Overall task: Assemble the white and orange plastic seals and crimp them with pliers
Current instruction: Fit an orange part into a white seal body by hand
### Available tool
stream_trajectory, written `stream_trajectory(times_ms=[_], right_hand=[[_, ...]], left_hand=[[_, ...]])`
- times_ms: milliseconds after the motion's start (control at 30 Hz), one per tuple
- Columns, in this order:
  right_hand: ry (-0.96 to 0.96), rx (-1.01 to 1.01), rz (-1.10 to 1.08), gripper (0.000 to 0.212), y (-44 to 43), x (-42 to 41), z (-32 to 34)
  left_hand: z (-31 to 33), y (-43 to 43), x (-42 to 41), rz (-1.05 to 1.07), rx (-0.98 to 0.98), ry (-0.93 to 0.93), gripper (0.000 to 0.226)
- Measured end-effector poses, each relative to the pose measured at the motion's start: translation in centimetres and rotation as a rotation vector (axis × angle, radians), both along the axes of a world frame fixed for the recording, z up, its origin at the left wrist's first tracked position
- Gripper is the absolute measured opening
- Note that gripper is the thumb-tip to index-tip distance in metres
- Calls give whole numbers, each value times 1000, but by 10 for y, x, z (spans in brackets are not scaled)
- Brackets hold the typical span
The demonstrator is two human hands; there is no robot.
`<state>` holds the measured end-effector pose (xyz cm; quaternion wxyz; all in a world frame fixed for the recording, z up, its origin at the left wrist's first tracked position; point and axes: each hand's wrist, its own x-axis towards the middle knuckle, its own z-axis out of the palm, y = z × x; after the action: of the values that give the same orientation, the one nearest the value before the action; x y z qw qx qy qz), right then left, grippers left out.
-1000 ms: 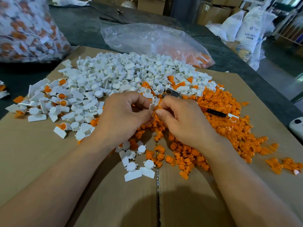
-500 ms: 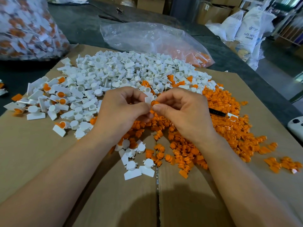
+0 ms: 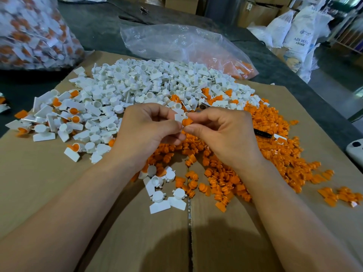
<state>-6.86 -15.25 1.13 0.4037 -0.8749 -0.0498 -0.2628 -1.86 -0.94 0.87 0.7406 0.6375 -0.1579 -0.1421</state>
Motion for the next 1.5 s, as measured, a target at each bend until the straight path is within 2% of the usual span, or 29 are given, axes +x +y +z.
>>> stream_trajectory(times_ms=[233, 633, 900, 1067, 1233, 1333, 1433, 1500], right_hand=[[-19, -30, -45, 22, 1, 0, -1], [-27, 1, 34, 26, -1, 1, -6], [-123, -105, 59, 26, 1, -1, -3], [-84, -7, 100, 33, 1, -2, 0], [-89, -26, 111, 26, 0, 0, 1], [-101, -70, 105, 26, -1, 0, 1], [-95, -71, 112, 26, -1, 0, 1], [-90, -81, 119, 25, -1, 0, 0]], left_hand=[[0, -1, -2, 22, 52, -51, 18], [-3, -1, 1, 23, 21, -11, 20], [-1, 1, 1, -7, 5, 15, 15], [2, 3, 3, -41, -16, 73, 13], [3, 4, 2, -55, -39, 98, 9], [3, 4, 2, -50, -60, 106, 16], [3, 4, 3, -43, -33, 94, 11], [3, 3, 3, -28, -6, 84, 15]])
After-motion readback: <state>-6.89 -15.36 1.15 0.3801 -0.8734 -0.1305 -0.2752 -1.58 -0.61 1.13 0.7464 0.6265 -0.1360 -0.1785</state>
